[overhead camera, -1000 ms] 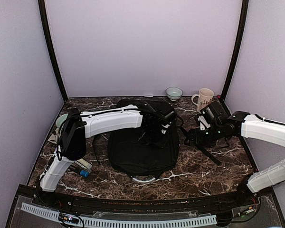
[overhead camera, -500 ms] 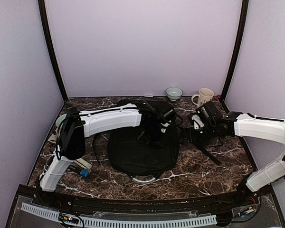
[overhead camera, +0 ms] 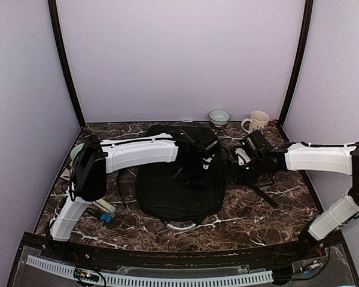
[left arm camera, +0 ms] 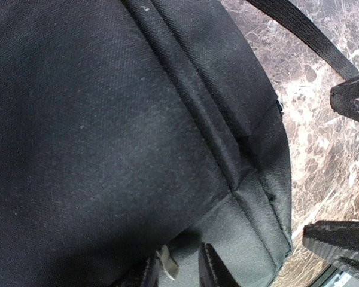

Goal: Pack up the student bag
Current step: Pick up the second largest pocket of the student bag, then hold the second largest pocket of the student bag.

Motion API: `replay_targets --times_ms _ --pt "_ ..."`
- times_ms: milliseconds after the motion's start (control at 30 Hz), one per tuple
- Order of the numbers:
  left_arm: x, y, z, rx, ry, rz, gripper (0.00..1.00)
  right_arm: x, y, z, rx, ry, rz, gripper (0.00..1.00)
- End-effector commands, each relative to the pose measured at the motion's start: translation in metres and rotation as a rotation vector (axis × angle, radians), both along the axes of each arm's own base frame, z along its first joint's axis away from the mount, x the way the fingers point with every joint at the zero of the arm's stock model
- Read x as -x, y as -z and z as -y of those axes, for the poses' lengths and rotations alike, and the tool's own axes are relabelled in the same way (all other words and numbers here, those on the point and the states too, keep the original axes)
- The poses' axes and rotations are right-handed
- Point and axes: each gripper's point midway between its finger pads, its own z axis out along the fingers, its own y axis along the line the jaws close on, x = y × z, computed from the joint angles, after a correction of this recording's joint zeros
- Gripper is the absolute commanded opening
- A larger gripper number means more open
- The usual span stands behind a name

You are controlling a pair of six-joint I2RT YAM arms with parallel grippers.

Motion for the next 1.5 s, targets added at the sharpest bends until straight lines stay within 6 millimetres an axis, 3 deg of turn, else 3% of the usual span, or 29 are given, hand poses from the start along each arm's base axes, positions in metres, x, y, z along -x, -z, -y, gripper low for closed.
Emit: replay_targets --times_ms 0,333,700,967,1100,1367,1467 --pt "0.011 0.006 -0.013 -0.049 -0.023 -0.032 0.19 -0.011 -0.01 -0.008 -0.031 -0.015 0.035 0.83" --pt "0.01 0.025 -0.023 -0.161 -0.018 -0.002 0.0 -0.01 -0.008 -0.011 -0.03 -0.042 0.029 0.82" --pt "0.006 -0.027 -0.004 -0.029 -0.006 0.038 0.0 -0.018 -0.005 -0.027 -0.079 -0.062 0.021 0.8" --pt "0.008 -0.041 0.003 0.024 0.015 0.04 0.0 -0.018 0.002 -0.037 -0.127 -0.078 -0.006 0.59" --pt "0.009 -0.049 0.01 0.066 0.028 0.042 0.0 -0.014 0.017 -0.042 -0.134 -0.091 -0.05 0.46" --pt "0.01 -0.053 0.009 0.066 0.044 0.045 0.0 -0.016 0.022 -0.04 -0.105 -0.084 -0.066 0.05" --pt "0.009 -0.05 -0.003 0.019 0.033 0.045 0.0 -0.018 0.018 -0.037 -0.085 -0.084 -0.056 0.0"
